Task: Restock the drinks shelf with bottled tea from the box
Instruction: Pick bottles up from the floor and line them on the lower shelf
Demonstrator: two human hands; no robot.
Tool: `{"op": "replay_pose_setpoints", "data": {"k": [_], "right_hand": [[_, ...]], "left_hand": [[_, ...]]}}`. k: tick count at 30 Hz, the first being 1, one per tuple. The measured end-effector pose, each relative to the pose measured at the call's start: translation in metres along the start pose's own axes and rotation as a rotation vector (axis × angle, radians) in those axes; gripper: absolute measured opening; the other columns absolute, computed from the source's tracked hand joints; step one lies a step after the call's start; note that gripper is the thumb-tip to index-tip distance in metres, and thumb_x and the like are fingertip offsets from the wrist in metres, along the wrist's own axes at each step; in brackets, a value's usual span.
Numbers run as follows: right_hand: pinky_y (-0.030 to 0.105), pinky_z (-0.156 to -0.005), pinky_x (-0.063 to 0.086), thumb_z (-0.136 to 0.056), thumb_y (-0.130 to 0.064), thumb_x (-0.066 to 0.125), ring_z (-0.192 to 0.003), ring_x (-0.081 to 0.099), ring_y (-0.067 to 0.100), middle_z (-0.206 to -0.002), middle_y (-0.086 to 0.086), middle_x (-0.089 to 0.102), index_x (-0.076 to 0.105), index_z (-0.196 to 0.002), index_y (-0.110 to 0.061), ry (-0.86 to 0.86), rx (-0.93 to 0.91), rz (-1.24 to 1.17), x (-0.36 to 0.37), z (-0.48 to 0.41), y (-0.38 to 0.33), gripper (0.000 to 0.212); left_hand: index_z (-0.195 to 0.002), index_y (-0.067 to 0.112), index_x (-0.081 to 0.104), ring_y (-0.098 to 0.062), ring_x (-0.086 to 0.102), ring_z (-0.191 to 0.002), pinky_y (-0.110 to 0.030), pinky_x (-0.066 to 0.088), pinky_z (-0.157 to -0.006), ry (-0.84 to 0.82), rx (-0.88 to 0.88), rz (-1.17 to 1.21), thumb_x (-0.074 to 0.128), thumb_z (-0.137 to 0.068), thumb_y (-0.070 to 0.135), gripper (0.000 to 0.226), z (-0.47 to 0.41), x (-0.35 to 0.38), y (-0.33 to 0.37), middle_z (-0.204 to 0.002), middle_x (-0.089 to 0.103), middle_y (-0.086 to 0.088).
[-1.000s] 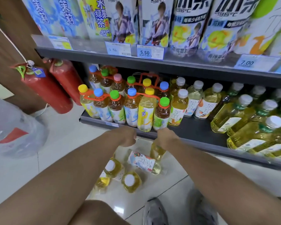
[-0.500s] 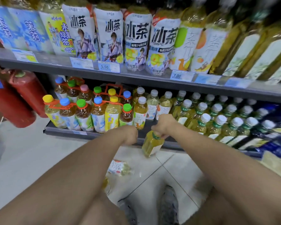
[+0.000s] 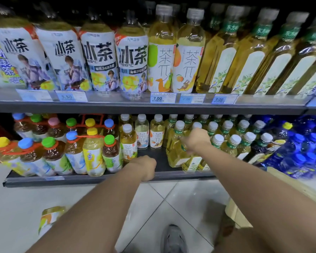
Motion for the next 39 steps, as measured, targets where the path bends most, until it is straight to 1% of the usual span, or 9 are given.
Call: {"op": "replay_pose_setpoints", "data": {"k": [8,10,12,15,17,25,33,36,39], "right_hand": [[0.024,-0.044,0.036,-0.094,-0.028,0.061,-0.066,0.059,0.024,-0.07,0.007,0.06,0.051,-0.064,-0.01,-0.002,-0.014,0.003,0.039,-0.026,0.01,0.037],[0.027,-0.051,0.042,-0.093,-0.031,0.063,-0.065,0.057,0.024,-0.073,0.008,0.059,0.058,-0.076,-0.006,-0.01,-0.048,0.024,0.04,-0.029,0.005,0.031],[0.032,-0.062,0.05,-0.092,-0.023,0.066,-0.077,0.061,0.027,-0.091,0.011,0.062,0.062,-0.102,-0.001,-0.025,-0.108,0.103,0.044,-0.03,0.0,0.024],[0.039,-0.078,0.052,-0.092,-0.021,0.066,-0.099,0.061,0.036,-0.122,0.017,0.051,0.045,-0.133,-0.012,-0.011,-0.182,0.094,0.049,-0.033,0.003,0.047],[0.04,-0.079,0.051,-0.093,-0.019,0.064,-0.101,0.06,0.037,-0.128,0.017,0.046,0.037,-0.14,-0.022,-0.041,-0.229,0.118,0.051,-0.036,0.002,0.054],[0.04,-0.083,0.052,-0.092,-0.022,0.065,-0.098,0.063,0.034,-0.12,0.017,0.055,0.052,-0.126,-0.008,0.041,-0.188,0.111,0.049,-0.038,0.006,0.039],[0.041,-0.079,0.056,-0.093,-0.012,0.059,-0.1,0.065,0.036,-0.139,0.024,0.041,0.031,-0.147,-0.014,0.012,-0.175,0.322,0.052,-0.035,-0.001,0.061],[0.041,-0.078,0.053,-0.095,-0.008,0.05,-0.105,0.062,0.037,-0.131,0.021,0.044,0.029,-0.148,-0.016,0.005,-0.204,0.453,0.047,-0.009,-0.01,0.058],[0.043,-0.077,0.052,-0.092,-0.007,0.053,-0.108,0.059,0.038,-0.129,0.018,0.045,0.039,-0.141,-0.017,-0.027,-0.332,0.502,0.048,0.027,-0.036,0.052]], "left_hand": [[-0.114,0.014,0.064,-0.025,0.06,-0.09,-0.036,0.052,-0.075,-0.05,-0.024,-0.049,0.055,-0.095,0.021,0.023,-0.016,0.009,-0.008,-0.1,0.062,-0.007],[-0.113,0.014,0.063,-0.025,0.057,-0.088,-0.036,0.052,-0.076,-0.046,-0.019,-0.051,0.053,-0.096,0.021,0.021,-0.016,0.009,-0.009,-0.096,0.058,-0.006],[-0.113,0.014,0.063,-0.025,0.055,-0.088,-0.036,0.051,-0.076,-0.038,-0.023,-0.057,0.053,-0.096,0.02,0.021,-0.015,0.009,-0.009,-0.097,0.057,-0.007],[-0.118,0.013,0.061,-0.026,0.055,-0.091,-0.037,0.051,-0.077,-0.048,-0.019,-0.061,0.052,-0.096,0.021,0.025,-0.014,0.01,-0.009,-0.109,0.061,-0.012],[-0.119,0.013,0.061,-0.026,0.054,-0.089,-0.036,0.049,-0.075,-0.052,-0.01,-0.059,0.051,-0.097,0.02,0.026,-0.013,0.012,-0.008,-0.112,0.061,-0.012],[-0.114,0.013,0.063,-0.026,0.057,-0.088,-0.036,0.047,-0.071,-0.037,-0.029,-0.04,0.051,-0.096,0.022,0.023,-0.012,0.018,-0.022,-0.101,0.06,-0.008],[-0.115,0.014,0.063,-0.028,0.056,-0.092,-0.035,0.044,-0.07,-0.007,-0.056,-0.006,0.051,-0.095,0.022,0.024,-0.003,0.012,-0.031,-0.111,0.06,-0.011],[-0.115,0.016,0.062,-0.031,0.058,-0.1,-0.035,0.047,-0.073,0.016,-0.065,0.043,0.049,-0.094,0.024,0.026,0.011,0.006,-0.036,-0.115,0.06,-0.011],[-0.112,0.016,0.064,-0.032,0.057,-0.105,-0.04,0.052,-0.086,0.048,-0.061,0.082,0.048,-0.095,0.027,0.026,0.044,-0.002,-0.046,-0.117,0.059,-0.009]]}}
Point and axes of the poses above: each hand's wrist, its own z-axis away from the middle knuckle, its own x-axis out of the palm, y = z × x, the point moved 4 cm from there along -z, towards the middle knuckle
